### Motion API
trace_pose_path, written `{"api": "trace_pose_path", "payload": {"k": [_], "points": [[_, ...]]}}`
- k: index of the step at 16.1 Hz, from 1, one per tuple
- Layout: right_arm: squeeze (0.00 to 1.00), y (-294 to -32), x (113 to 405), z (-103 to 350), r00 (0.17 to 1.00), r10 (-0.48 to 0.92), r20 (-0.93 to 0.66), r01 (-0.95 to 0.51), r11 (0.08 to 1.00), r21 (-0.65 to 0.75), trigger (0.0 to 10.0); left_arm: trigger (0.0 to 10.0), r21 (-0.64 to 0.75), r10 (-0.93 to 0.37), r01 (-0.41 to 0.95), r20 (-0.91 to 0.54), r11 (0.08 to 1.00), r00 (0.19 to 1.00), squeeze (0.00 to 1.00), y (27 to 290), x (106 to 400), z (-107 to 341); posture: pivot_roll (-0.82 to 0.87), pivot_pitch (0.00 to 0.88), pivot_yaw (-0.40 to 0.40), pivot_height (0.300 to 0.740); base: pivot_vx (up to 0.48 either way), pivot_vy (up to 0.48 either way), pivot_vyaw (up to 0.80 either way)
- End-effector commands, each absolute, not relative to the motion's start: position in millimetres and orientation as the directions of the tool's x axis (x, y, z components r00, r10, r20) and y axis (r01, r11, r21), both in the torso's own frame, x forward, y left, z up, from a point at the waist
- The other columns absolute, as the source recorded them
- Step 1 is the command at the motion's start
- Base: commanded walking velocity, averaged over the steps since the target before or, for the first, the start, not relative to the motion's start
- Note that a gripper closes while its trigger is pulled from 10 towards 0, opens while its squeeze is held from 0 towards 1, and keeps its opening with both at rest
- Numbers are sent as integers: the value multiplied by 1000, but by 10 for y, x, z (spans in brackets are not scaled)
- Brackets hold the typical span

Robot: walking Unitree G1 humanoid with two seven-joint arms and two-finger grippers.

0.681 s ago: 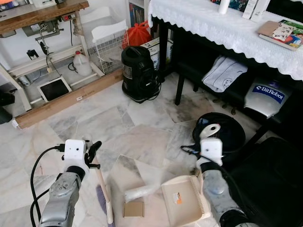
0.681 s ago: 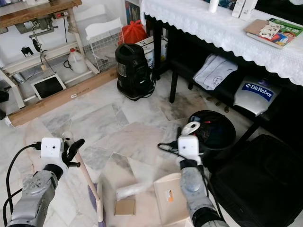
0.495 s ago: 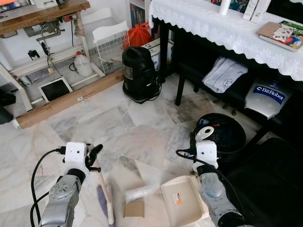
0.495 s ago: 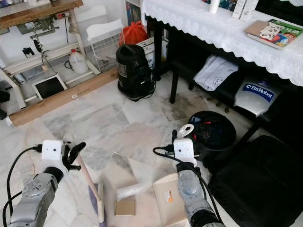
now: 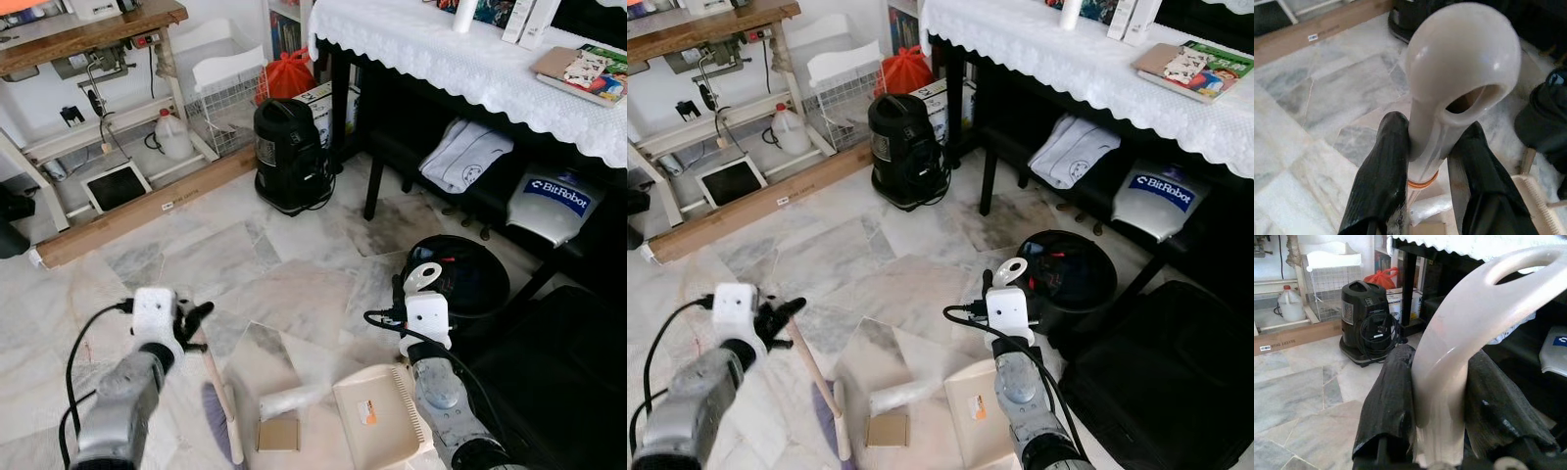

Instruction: Sweep floor

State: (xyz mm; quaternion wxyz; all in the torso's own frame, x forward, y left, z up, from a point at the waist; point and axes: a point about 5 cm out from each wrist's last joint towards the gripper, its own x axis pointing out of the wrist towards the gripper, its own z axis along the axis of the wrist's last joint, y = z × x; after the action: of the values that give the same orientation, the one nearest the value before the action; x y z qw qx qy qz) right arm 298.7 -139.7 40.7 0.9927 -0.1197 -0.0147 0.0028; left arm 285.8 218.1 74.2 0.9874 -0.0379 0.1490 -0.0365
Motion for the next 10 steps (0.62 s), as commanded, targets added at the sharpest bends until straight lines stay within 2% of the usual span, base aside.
{"api": "trace_pose_path", "payload": {"k": [1,5,10], "points": [[0,-1430,2856,180,995,-9,-98,-14,972,-234,10000,10000,-253,-138,31,-417,967,898,0,2119,2735,450,12,152,31,740,0,0,0],[0,-1456,2857,179,995,-20,-99,-4,973,-232,10000,10000,-431,-165,-5,-356,902,920,0,2109,2908,649,7,154,37,740,0,0,0],[0,-1454,2868,181,994,-23,-104,-1,973,-229,10000,10000,-552,-224,15,-313,834,923,0,2032,2971,764,11,153,38,740,0,0,0]]}}
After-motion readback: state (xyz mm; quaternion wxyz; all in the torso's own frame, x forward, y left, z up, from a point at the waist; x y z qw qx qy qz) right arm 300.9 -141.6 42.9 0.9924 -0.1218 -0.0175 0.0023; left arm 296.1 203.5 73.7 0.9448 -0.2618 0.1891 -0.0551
